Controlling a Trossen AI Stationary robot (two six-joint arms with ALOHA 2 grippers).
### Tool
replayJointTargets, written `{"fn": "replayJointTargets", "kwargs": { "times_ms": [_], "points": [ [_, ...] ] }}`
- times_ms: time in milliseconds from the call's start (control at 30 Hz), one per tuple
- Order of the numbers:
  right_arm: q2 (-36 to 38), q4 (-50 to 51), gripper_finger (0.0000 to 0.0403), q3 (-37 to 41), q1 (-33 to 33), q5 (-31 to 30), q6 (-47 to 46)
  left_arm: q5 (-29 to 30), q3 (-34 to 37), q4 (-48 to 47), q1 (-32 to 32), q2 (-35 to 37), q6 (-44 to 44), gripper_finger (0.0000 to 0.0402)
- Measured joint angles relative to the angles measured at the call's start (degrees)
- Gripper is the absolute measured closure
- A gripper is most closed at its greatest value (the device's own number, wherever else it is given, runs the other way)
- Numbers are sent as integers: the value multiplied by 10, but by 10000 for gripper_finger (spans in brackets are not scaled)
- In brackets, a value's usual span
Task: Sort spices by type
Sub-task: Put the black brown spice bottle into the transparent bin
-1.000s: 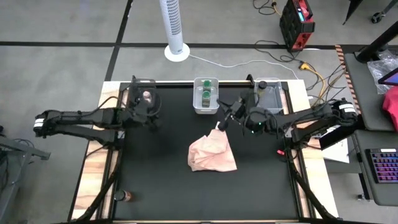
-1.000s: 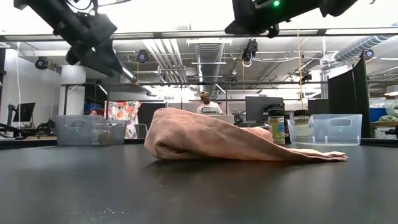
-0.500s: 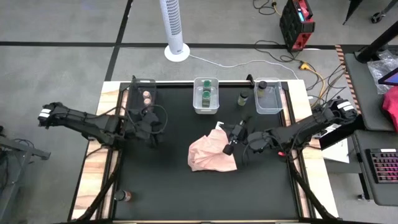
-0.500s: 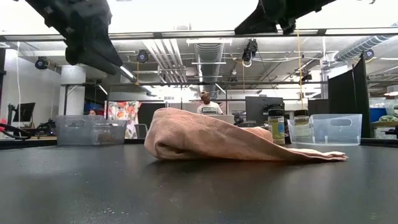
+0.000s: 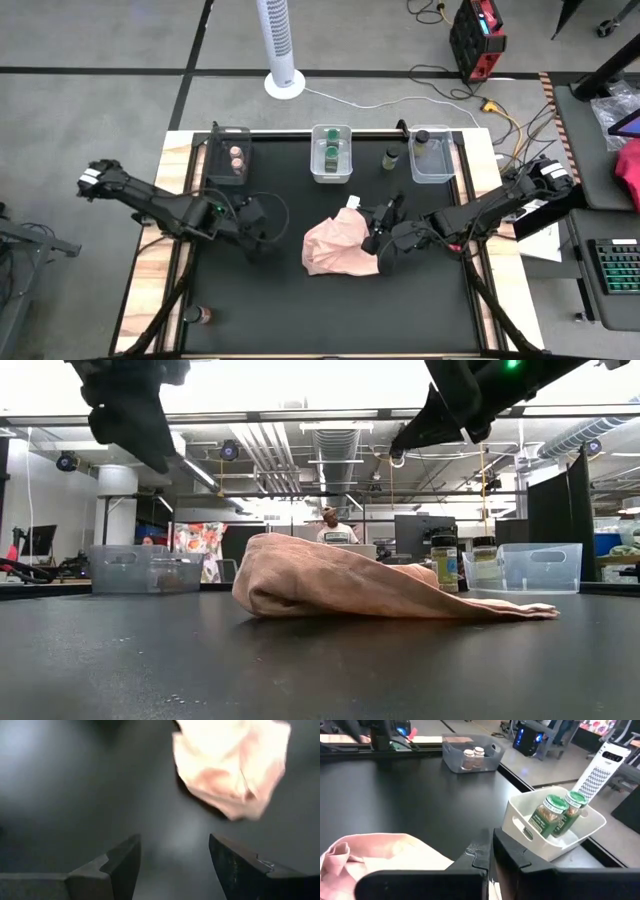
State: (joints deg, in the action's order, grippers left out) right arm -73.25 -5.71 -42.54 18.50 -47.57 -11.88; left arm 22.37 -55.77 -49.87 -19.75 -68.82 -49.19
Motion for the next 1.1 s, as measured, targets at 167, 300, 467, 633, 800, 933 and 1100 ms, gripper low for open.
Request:
{"fn": "replayJointTargets", "kwargs": {
  "times_ms": [167,300,467,633,800,933,1100],
  "points": [
    [0,-1,390,5,0,0,1,-63,-51,-80,-20,-55,-38,185],
    [0,-1,390,11,0,0,3,-97,-91,-137,-49,-96,-70,185],
    [0,-1,390,14,0,0,0,-100,-146,-172,-97,-137,-77,185],
    [0,-2,390,14,0,0,-1,-114,-204,-206,-137,-169,-78,185],
    [0,-5,390,14,0,0,-1,-182,-242,-252,-156,-187,-104,185],
    [0,-7,390,14,0,0,-3,-247,-251,-292,-182,-191,-112,185],
    [0,-7,390,14,0,1,-22,-248,-251,-299,-245,-182,-110,185]
  ]
}}
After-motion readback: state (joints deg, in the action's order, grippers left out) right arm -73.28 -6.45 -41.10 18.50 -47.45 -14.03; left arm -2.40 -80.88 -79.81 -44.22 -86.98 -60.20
